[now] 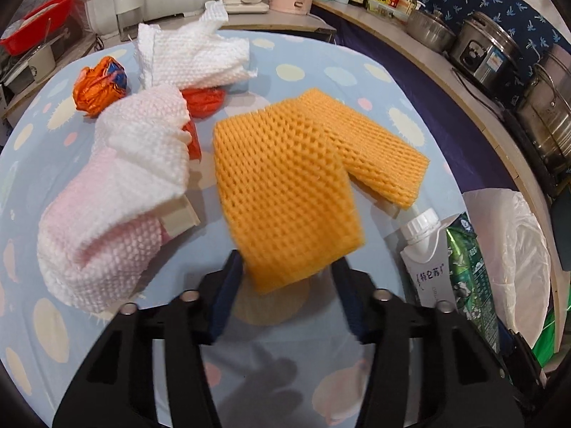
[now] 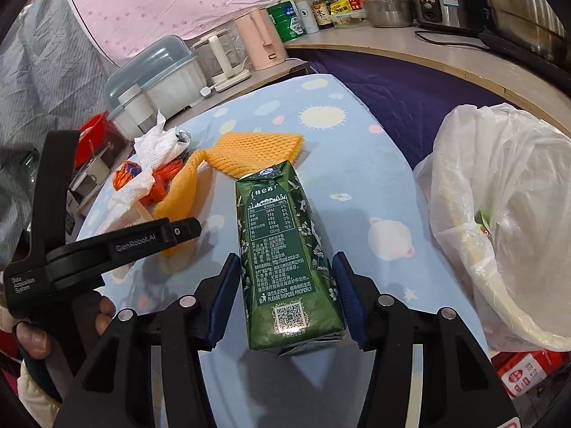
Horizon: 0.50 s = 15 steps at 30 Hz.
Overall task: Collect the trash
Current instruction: 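Grasp the green drink carton with the right gripper while the left gripper grasps the orange foam net, then carry the carton and foam net over the white trash bag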
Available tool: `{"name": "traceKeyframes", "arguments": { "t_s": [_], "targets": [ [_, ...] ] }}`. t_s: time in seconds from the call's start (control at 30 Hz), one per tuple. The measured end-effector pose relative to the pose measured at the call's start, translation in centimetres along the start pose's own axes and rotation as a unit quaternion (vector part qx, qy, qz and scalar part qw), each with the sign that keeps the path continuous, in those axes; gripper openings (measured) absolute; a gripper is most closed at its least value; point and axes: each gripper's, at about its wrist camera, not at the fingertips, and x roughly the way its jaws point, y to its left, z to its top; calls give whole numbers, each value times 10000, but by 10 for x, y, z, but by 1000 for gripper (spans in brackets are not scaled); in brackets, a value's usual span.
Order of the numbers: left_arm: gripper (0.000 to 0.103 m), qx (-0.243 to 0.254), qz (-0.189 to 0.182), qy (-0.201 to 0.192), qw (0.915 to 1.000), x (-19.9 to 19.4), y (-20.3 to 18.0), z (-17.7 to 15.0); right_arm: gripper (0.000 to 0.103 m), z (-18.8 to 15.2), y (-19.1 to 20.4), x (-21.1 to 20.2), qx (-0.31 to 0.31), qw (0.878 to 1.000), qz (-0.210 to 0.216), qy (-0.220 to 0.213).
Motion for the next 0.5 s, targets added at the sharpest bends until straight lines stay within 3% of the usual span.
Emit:
{"name": "traceKeyframes", "arguments": {
  "t_s": [0.2,0.5],
  "targets": [
    [13,37,-23,-46,10000,-15,-2,-5,48,1,3,-12,-7,9999,68,-135],
    [11,71,-268,-368,9989,-66,-15,-18,47,-1,-2,-51,73,9987,154,-480]
  ]
}}
